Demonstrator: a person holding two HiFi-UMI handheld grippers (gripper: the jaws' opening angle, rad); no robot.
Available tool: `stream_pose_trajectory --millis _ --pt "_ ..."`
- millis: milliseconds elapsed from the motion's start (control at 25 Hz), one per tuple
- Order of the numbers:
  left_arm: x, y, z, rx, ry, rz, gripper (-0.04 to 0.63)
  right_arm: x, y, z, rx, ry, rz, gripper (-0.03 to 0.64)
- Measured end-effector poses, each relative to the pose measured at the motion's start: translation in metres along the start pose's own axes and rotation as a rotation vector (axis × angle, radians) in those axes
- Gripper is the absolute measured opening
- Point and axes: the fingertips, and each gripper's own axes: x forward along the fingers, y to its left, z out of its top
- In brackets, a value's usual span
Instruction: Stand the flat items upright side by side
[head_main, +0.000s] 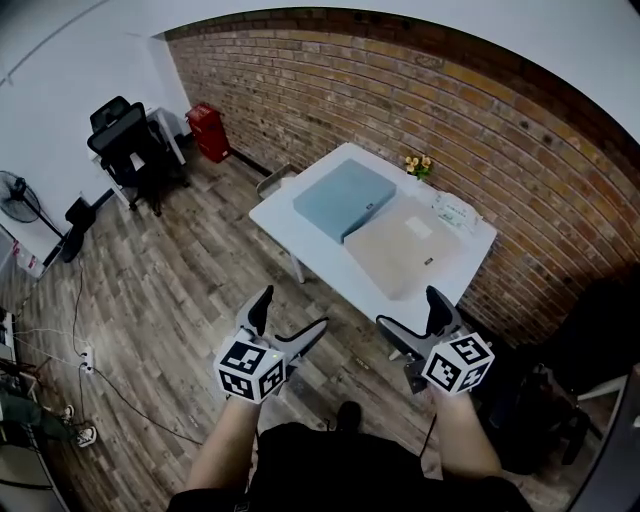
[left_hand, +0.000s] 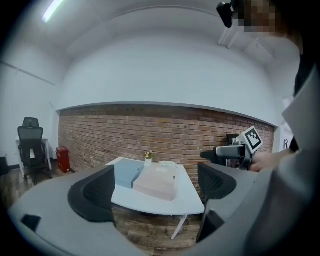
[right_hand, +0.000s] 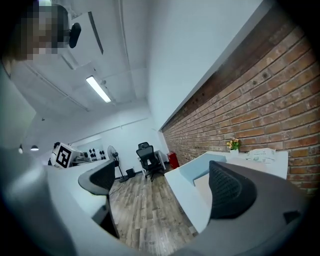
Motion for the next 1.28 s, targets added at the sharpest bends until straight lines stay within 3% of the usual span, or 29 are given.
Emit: stream_pose_trajectory --millis 240,440,1000,1280 --pt "0.054 0.019 0.012 0.003 0.000 -0.035 0.522 0.022 -0.042 0.009 0.025 0.003 -0.051 0.584" --pt "0.111 0.038 0.014 -0.007 0.004 -0.108 0.521 0.044 -0.080 0.015 0.041 0.004 -0.129 0.583" --pt "0.283 0.139 0.042 0.037 0.081 -0.446 0.520 0.164 -0.166 0.049 0.089 -0.019 -0.455 0.583" --pt "0.331 0.133 0.026 0.058 0.149 -0.627 0.520 0.159 -0.187 0.030 0.144 -0.002 -0.636 0.583"
